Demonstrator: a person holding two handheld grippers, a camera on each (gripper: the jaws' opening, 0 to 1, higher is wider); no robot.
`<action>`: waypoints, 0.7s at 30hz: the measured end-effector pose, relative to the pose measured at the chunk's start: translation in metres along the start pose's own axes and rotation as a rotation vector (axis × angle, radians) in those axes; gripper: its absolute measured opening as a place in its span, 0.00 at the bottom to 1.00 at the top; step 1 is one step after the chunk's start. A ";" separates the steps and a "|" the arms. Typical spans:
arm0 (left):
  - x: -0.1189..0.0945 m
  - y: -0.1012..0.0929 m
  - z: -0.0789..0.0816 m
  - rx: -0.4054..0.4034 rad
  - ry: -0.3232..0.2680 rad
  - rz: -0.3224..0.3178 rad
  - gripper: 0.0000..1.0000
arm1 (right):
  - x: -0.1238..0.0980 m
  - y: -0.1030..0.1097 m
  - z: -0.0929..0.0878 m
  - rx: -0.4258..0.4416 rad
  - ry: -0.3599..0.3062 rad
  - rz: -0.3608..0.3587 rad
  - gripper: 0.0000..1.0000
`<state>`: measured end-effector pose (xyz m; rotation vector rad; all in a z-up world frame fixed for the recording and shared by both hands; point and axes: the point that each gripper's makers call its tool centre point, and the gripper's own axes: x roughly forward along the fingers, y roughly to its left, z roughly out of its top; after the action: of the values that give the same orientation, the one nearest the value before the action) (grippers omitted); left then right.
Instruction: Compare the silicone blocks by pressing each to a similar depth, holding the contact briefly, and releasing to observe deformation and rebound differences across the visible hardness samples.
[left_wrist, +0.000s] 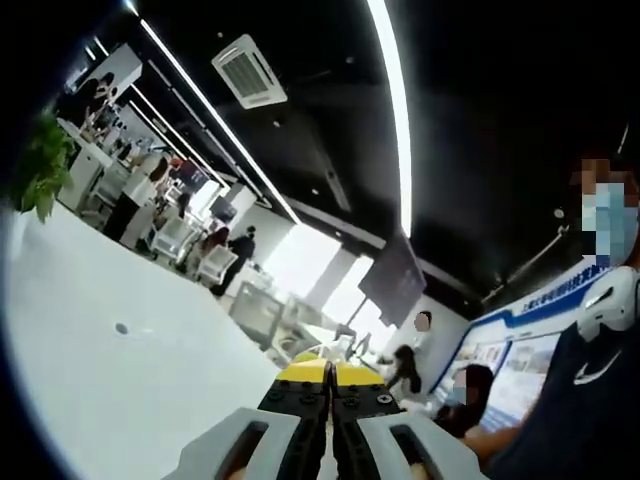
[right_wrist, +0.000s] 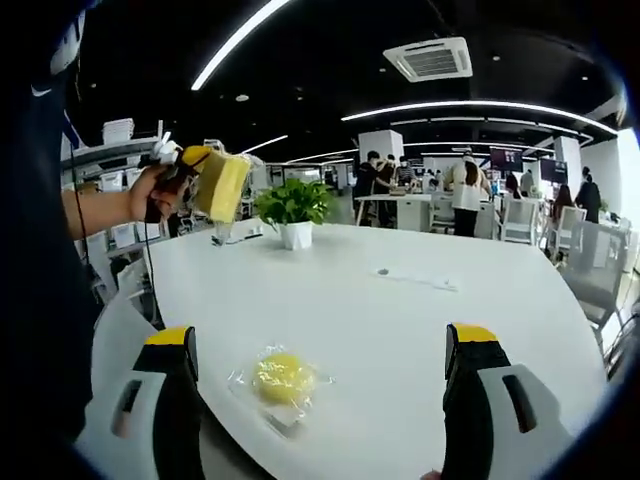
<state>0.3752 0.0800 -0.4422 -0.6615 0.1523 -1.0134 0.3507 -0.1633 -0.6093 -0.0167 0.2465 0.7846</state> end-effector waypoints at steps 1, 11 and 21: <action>-0.001 0.000 -0.001 -0.001 0.000 0.002 0.00 | -0.001 0.000 -0.003 0.001 0.001 -0.002 0.97; -0.013 0.017 -0.010 -0.054 -0.026 0.059 0.00 | -0.007 -0.003 -0.031 0.012 0.038 -0.052 0.97; -0.019 0.024 -0.018 -0.100 -0.037 0.079 0.00 | -0.011 -0.005 -0.040 0.027 0.057 -0.071 0.97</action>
<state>0.3750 0.0963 -0.4744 -0.7594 0.1957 -0.9218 0.3382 -0.1787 -0.6462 -0.0223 0.3094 0.7110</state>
